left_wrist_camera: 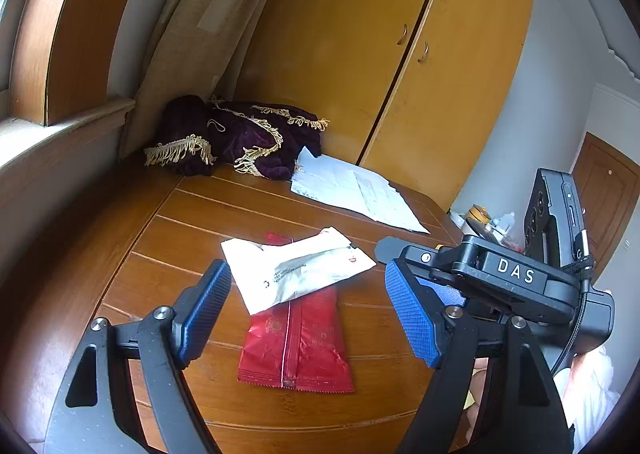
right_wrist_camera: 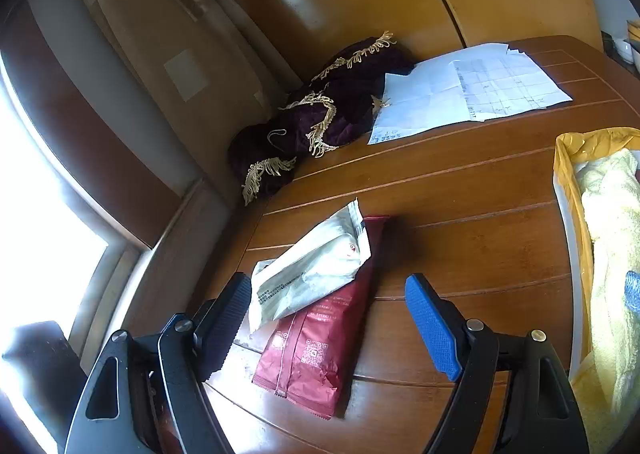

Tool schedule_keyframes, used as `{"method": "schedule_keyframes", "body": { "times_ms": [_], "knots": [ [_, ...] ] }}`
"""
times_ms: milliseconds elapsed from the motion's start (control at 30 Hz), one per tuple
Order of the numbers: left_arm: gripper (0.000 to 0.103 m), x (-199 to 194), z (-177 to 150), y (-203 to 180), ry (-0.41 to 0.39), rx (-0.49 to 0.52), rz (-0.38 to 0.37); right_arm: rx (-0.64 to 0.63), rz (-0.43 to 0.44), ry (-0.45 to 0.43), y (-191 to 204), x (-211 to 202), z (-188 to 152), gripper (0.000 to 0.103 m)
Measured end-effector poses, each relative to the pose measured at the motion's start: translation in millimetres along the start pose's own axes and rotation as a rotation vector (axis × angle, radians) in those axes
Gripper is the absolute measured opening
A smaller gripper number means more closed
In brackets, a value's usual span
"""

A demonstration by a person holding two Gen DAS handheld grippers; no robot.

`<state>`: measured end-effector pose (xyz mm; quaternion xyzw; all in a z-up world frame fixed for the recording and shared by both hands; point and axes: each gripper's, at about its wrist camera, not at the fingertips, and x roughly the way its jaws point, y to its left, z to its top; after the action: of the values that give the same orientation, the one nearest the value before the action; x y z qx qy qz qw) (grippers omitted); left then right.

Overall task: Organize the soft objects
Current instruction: 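Withdraw both open tools back over the white and red packets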

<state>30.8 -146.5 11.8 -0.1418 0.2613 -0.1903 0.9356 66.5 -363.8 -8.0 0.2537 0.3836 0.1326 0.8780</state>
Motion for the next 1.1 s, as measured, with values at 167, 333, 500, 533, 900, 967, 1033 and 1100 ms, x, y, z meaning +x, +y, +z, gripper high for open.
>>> {"method": "schedule_keyframes", "body": {
  "times_ms": [167, 333, 500, 533, 900, 967, 1033, 1100],
  "knots": [
    [0.079, 0.2, -1.0, 0.0, 0.003, 0.004, 0.001, -0.002, 0.002, 0.003, 1.1, 0.8, -0.6, 0.082],
    [0.079, -0.1, -0.6, -0.3, 0.003, 0.006, 0.003, -0.001, 0.002, 0.006, 0.6, 1.2, -0.5, 0.082],
    [0.079, -0.3, -0.4, -1.6, 0.003, 0.013, 0.004, -0.001, 0.006, 0.012, 1.0, 2.4, -1.5, 0.082],
    [0.079, -0.3, -0.3, -1.5, 0.004, 0.013, 0.003, -0.002, 0.007, 0.012, 1.0, 2.5, -1.5, 0.082],
    [0.079, 0.1, 0.1, -2.0, 0.011, 0.014, 0.003, 0.006, 0.015, 0.008, 0.2, 1.4, -1.6, 0.082],
    [0.079, 0.4, 0.2, -2.2, 0.014, 0.017, 0.004, 0.011, 0.021, 0.003, -1.1, -0.4, -0.4, 0.082],
    [0.079, 1.3, 0.3, -2.4, 0.019, 0.018, 0.003, 0.019, 0.027, -0.005, -3.2, -2.8, 0.6, 0.082],
    [0.079, 3.1, 0.2, -2.5, 0.031, 0.022, 0.003, 0.036, 0.038, -0.015, -7.0, -6.1, 2.1, 0.082]
  ]
}}
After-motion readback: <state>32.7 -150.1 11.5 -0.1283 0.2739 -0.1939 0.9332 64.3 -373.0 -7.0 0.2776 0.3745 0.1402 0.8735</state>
